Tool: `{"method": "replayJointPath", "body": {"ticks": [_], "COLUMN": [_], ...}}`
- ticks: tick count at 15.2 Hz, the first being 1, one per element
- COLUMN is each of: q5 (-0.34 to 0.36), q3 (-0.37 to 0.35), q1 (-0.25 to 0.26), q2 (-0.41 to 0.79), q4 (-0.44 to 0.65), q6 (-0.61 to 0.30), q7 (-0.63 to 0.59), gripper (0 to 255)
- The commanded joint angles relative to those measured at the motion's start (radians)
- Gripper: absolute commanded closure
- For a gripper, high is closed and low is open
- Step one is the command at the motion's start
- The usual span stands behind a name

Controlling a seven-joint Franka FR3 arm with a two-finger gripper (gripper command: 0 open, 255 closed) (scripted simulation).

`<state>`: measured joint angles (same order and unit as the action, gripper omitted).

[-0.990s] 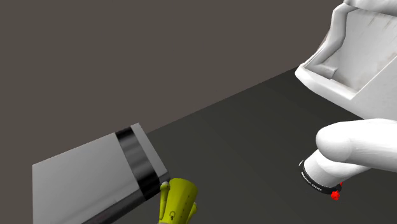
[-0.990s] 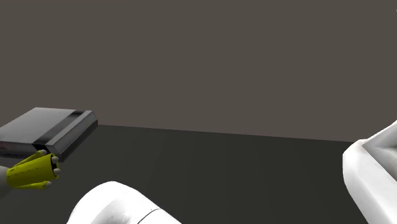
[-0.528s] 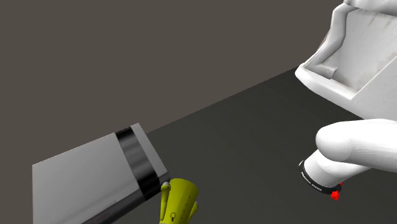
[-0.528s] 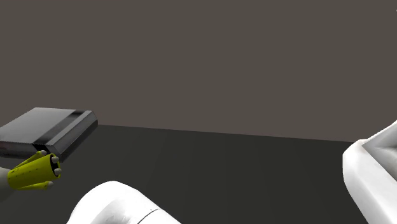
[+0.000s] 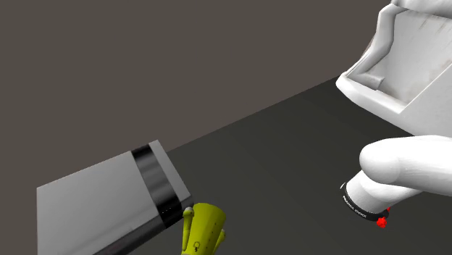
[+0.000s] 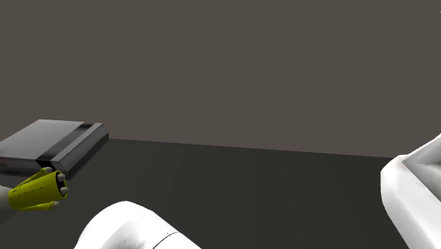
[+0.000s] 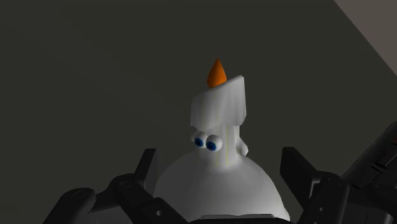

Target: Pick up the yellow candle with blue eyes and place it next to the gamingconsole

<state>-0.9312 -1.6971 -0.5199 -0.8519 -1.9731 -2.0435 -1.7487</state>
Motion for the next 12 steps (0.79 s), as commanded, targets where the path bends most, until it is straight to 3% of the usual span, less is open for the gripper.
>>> {"method": "replayJointPath", "body": {"ticks": [1, 5, 12], "q5": [0.0, 0.069, 0.068], "q3": [0.0, 0.101, 0.102], "q1": [0.0, 0.058, 0.058], "q2": [0.0, 0.037, 0.037], "q4": [0.0, 0.027, 0.027], "q6": [0.0, 0.081, 0.081], "q7": [0.0, -0.033, -0.032], "gripper": [0, 0, 0]}}
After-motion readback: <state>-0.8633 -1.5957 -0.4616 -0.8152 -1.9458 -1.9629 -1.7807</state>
